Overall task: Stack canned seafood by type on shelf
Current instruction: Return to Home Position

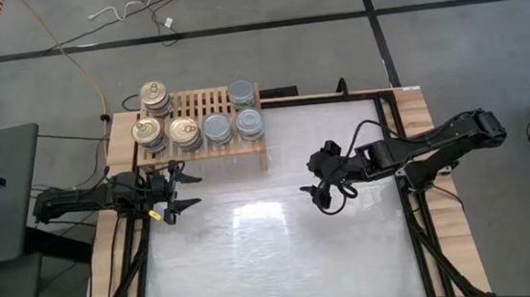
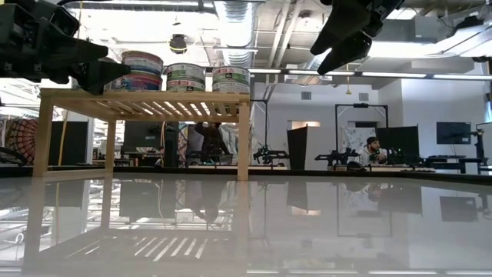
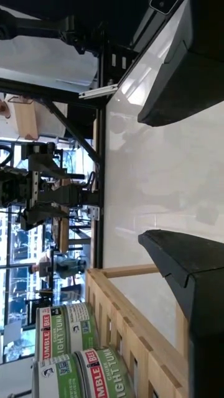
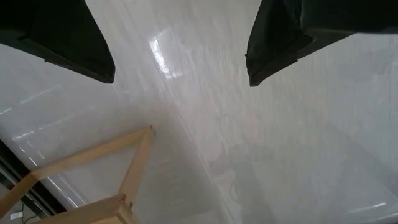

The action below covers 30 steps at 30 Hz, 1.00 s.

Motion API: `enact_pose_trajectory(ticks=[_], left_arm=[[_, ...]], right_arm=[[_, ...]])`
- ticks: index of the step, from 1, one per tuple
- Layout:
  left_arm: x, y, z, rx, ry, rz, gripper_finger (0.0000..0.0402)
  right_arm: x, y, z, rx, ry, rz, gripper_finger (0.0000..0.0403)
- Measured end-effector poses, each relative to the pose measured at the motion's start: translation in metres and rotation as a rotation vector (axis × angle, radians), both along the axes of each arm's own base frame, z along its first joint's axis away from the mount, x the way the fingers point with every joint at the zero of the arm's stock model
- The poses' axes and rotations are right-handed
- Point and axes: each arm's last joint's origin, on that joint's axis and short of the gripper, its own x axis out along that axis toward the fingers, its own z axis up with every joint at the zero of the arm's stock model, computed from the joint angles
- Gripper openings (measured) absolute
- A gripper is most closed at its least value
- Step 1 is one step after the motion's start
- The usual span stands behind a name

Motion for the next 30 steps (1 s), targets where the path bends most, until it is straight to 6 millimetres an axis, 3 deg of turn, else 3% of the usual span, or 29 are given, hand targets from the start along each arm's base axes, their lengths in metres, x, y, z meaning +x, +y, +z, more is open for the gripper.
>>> enact_pose_trajectory(ticks=[11,24,30], left_arm=[[0.000,0.000,0.000,0.000,0.000,0.000,0.0274],[0.000,0.000,0.000,0.000,0.000,0.000,0.0274],[0.000,0.000,0.000,0.000,0.001,0.000,0.0274]], right_arm=[[-0.001,0.004,-0.003,-0.004,0.006,0.020,0.0384],[-0.006,0.002,-0.061,0.007,-0.080,0.021,0.0384],[-0.025,-0.005,-0.082,0.017,-0.191,0.017,0.0384]])
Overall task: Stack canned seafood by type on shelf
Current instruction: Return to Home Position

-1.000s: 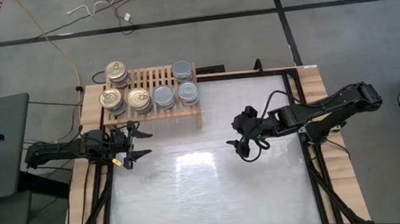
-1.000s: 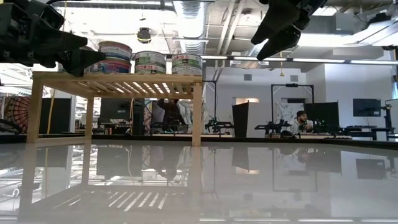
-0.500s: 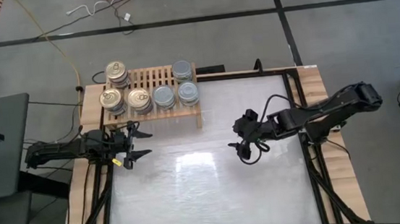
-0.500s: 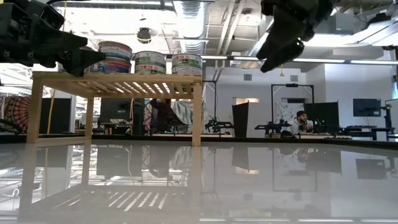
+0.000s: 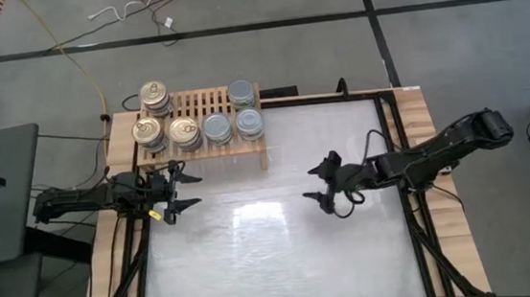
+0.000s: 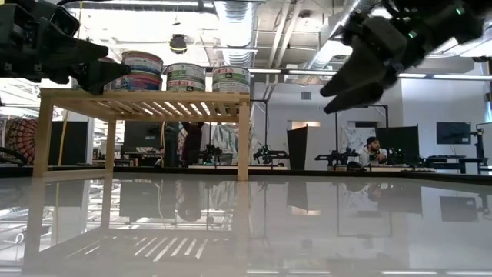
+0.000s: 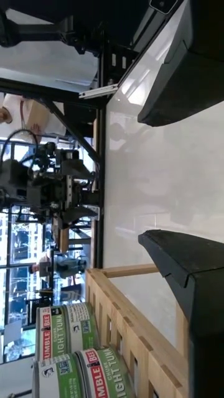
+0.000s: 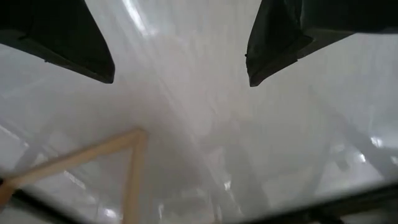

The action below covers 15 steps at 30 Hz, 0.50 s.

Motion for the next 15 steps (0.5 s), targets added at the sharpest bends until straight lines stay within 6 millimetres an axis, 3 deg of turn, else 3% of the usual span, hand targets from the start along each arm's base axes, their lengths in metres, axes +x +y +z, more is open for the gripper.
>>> enact_pose_trajectory(ticks=[15], left_arm=[[0.000,0.000,0.000,0.000,0.000,0.001,0.0274]], right_arm=[[-0.096,-0.021,-0.037,-0.036,-0.609,0.013,0.0384]])
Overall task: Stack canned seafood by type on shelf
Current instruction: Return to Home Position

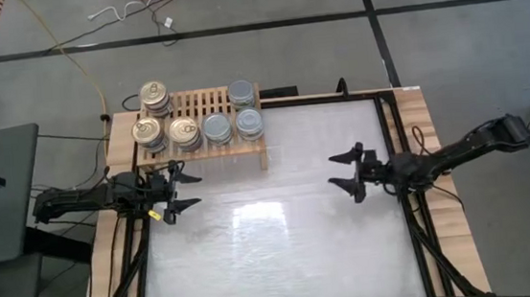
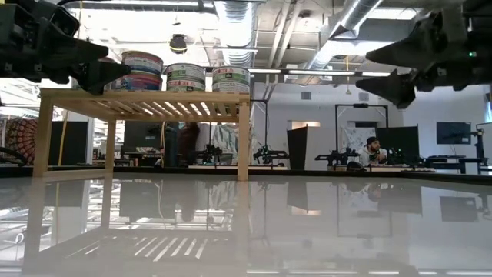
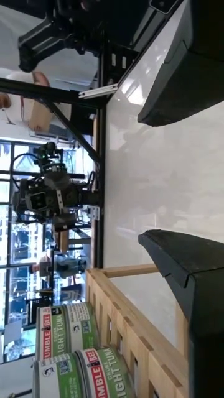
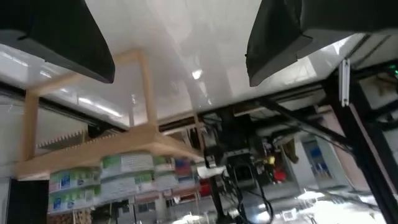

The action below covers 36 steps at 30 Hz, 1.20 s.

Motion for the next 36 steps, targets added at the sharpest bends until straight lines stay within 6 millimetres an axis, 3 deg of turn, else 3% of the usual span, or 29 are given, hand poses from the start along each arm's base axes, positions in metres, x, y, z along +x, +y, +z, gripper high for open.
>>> enact_pose_trajectory(ticks=[15,20,36], left_arm=[[0.000,0.000,0.000,0.000,0.003,0.000,0.0274],[0.000,0.000,0.000,0.000,0.003,0.000,0.0274],[0.000,0.000,0.000,0.000,0.003,0.000,0.0274]], right_arm=[[-0.034,-0.009,-0.002,-0.013,0.081,0.028,0.0384],[-0.046,-0.008,0.003,-0.075,0.021,0.102,0.0384],[-0.045,-0.007,0.001,-0.122,0.081,0.106,0.0384]])
